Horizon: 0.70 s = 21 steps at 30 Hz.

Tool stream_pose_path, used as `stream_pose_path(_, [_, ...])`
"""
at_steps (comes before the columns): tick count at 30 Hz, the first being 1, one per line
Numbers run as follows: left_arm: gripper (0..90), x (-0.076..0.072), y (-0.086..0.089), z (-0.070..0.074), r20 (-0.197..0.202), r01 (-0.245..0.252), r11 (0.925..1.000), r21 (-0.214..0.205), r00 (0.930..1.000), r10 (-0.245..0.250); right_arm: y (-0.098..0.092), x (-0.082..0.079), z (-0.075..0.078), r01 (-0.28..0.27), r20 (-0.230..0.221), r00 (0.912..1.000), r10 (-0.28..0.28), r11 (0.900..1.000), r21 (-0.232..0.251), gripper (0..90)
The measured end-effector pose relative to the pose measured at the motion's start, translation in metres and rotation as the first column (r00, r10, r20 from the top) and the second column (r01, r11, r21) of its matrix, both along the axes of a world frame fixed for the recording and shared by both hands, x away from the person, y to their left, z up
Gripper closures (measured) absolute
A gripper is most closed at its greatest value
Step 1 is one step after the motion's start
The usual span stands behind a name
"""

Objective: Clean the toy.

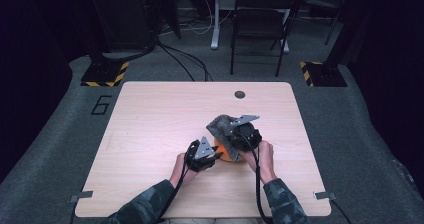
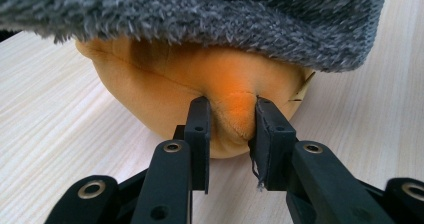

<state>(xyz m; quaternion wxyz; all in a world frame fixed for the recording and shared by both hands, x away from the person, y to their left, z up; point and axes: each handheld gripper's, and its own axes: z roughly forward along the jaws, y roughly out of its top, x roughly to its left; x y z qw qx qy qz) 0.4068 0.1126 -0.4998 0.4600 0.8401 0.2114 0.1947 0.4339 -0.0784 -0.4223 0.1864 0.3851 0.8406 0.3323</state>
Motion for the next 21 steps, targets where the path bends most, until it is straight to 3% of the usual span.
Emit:
stream_pose_path(5, [71.0,-0.001,0.000,0.000,0.010,0.003,0.9998,0.020,0.9999,-0.004,0.000,0.001,-0.003,-0.005,-0.015,0.9999,0.005,1.0000,0.006,74.5])
stream_pose_path(8, [71.1,-0.001,0.000,0.000,0.006,0.006,0.9999,0.009,1.0000,-0.006,-0.003,0.001,-0.002,-0.006,-0.020,0.9998,0.006,1.0000,0.004,74.5])
stream_pose_path(14, [71.3,0.000,0.002,-0.001,-0.003,0.009,1.0000,0.003,1.0000,-0.009,-0.016,0.007,-0.001,0.008,-0.044,0.9990,-0.006,0.9988,0.049,73.9])
stream_pose_path(21, [71.7,0.001,0.002,-0.002,-0.007,0.008,1.0000,-0.006,0.9999,-0.008,-0.028,0.008,0.001,0.037,-0.045,0.9984,-0.035,0.9984,0.044,73.7])
